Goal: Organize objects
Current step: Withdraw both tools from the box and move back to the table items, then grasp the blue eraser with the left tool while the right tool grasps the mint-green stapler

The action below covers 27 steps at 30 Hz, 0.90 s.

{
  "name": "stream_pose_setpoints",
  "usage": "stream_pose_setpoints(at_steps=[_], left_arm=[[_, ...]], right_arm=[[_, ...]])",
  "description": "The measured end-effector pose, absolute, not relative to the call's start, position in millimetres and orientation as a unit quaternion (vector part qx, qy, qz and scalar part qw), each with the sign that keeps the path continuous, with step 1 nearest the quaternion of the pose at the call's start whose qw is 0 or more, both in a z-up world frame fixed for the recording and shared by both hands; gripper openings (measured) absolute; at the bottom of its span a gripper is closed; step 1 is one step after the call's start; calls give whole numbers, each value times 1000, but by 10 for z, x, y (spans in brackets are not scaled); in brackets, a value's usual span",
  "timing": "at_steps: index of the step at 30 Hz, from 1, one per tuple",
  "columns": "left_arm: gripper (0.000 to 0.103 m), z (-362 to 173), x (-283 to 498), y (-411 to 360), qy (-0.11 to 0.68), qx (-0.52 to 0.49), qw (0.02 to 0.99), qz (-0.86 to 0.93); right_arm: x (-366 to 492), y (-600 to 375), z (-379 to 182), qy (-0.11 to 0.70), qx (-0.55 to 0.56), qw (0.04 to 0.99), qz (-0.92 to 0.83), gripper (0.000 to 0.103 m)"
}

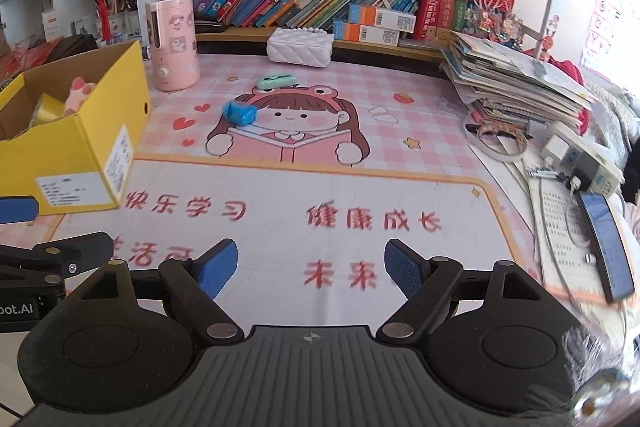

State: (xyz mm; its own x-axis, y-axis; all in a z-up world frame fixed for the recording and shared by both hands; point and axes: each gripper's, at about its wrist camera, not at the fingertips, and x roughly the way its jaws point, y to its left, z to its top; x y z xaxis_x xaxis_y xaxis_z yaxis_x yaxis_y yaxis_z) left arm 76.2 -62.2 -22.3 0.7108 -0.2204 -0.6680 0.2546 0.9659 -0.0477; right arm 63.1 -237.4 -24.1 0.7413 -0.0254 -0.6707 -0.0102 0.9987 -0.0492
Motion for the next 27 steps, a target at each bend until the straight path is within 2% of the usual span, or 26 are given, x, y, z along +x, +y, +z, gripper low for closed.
stream_pose_setpoints(at_steps=[12,21,27], left_arm=[[91,-273,1331,-1007,366,-3,926,-99],[88,-302,1704,-1245,369,18,927,-65],[74,-375,2028,-1354,370,22,928,-44]], right_arm=[[1395,-2783,-278,367,-29,929,36,79],[1911,-2980,-299,358,-29,930,73,77],[2290,-3038,-290,342,-26,935,92,71]])
